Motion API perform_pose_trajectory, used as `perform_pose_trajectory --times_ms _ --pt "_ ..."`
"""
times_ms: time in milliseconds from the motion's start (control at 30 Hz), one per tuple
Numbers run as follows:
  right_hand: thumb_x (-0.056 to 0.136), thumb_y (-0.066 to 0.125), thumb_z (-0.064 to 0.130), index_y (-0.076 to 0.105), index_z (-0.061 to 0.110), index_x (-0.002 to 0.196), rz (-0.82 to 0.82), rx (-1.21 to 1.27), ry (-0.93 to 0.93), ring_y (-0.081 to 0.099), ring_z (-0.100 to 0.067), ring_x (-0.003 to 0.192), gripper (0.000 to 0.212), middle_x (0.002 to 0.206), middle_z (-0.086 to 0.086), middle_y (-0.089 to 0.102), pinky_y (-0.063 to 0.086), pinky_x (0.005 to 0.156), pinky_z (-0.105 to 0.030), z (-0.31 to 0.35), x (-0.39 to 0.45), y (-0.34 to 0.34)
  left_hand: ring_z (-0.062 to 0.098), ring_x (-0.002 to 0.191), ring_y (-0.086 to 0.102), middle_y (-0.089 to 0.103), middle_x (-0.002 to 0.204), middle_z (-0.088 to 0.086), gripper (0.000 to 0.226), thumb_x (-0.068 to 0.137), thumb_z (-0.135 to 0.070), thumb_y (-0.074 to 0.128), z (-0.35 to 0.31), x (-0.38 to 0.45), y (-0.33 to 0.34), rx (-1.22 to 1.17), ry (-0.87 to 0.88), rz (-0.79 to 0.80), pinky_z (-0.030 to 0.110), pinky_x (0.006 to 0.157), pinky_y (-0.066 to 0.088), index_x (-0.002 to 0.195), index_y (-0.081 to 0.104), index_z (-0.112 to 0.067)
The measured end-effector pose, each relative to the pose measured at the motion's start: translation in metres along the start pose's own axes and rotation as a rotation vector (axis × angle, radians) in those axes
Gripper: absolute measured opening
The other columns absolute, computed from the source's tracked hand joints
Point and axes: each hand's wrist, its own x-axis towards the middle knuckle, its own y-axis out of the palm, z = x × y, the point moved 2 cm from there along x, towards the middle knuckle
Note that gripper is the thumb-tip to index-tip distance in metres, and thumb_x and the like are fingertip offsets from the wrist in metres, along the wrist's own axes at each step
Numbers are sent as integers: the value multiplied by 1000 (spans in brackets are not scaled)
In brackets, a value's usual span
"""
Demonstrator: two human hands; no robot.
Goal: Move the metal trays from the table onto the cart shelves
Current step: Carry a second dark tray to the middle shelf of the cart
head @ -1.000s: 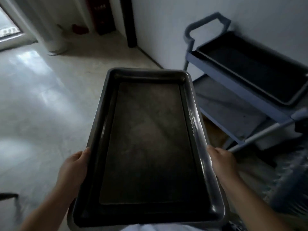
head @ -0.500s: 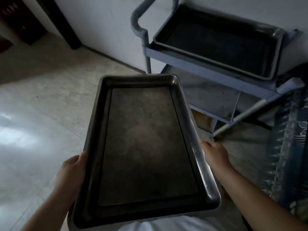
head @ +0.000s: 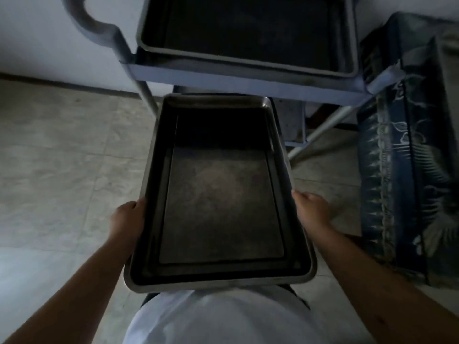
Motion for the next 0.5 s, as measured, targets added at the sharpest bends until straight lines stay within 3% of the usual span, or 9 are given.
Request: perform_pose_trajectory --times_ms 167,233,367,500 --pt "98 49 34 58 -1 59 -70 -64 33 56 -30 59 53 59 -17 57 41 62 -33 5 54 49 31 66 58 63 67 14 56 98 -49 43 -24 98 34 52 45 38 38 58 41 67 64 -8" --pt "99 46 35 59 3 60 -84 -105 25 57 -30 63 52 61 -14 59 43 65 -33 10 64 51 34 67 57 62 67 15 56 99 -45 43 -38 109 40 54 70 34 39 58 40 65 61 -6" --pt "98 43 41 56 8 59 -134 -138 19 52 -20 56 53 58 -4 55 31 51 -26 11 128 81 36 68 59 63 67 19 54 98 -43 44 -55 170 79 47 91 49 43 64 46 65 61 -4" --pt "99 48 33 54 2 56 -232 -171 -125 56 -32 61 53 56 -13 55 27 54 -30 6 204 116 38 71 61 62 66 20 52 97 -42 46 -64 236 124 -3 104 27 44 65 47 65 61 -3"
